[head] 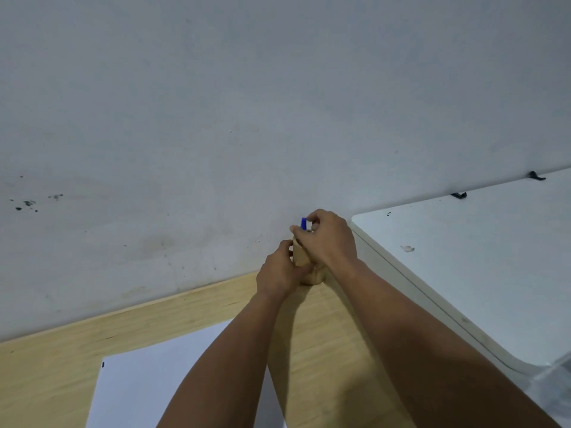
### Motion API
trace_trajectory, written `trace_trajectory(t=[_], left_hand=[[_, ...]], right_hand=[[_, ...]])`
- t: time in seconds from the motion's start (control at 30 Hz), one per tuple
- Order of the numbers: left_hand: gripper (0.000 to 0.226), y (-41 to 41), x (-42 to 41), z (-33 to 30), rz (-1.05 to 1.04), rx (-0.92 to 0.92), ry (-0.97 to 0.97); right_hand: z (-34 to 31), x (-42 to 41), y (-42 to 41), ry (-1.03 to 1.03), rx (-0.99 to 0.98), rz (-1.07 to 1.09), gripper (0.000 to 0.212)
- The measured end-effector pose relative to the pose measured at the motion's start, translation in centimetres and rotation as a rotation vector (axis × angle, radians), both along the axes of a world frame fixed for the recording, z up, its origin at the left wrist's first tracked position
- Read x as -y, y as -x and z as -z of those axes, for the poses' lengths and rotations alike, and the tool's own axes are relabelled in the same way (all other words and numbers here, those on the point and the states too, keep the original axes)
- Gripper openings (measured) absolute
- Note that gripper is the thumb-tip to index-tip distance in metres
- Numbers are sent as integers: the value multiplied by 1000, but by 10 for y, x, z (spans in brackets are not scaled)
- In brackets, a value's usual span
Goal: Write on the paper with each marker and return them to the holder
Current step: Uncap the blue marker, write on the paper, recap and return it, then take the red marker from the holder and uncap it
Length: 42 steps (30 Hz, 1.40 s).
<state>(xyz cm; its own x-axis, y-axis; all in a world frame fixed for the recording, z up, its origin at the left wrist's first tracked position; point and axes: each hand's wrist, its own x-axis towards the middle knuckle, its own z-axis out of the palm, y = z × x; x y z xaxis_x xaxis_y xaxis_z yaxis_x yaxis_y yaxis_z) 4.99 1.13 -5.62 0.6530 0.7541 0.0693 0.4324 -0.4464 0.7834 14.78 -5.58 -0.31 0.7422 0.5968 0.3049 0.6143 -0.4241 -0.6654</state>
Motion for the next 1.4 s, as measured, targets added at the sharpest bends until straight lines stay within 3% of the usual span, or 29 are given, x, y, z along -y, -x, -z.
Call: trace_trajectory(t=[0.07, 0.2, 0.4, 0.63, 0.8, 0.9, 1.1, 1.27, 1.4], left_hand=[[70, 0, 1, 0, -9, -11, -15], [64, 2, 4, -1, -13, -5, -10], [68, 0, 4, -1, -16, 3, 7], [85, 10, 0, -12, 6, -40, -10], [56, 45, -8, -43, -67, 1, -113], [41, 79, -19, -62, -106, 96, -93], [67, 184, -30, -89, -245, 192, -77], [72, 273, -32, -91, -268, 154, -54], [65, 323, -34, -86, -259, 158, -69]], right_hand=[[2, 3, 3, 88, 35, 27, 45], [7, 11, 4, 163, 26, 13, 21], [2, 15, -3, 118, -78, -22, 31], [-51, 28, -17, -367, -116, 35, 23], [-88, 30, 3, -622, -232, -121, 18], [-83, 21, 35, -563, -371, -269, 18], [-35, 6, 125, -143, -641, -583, 22], [-19, -4, 209, -107, -793, -810, 16], [-8, -19, 253, -36, -787, -886, 18]])
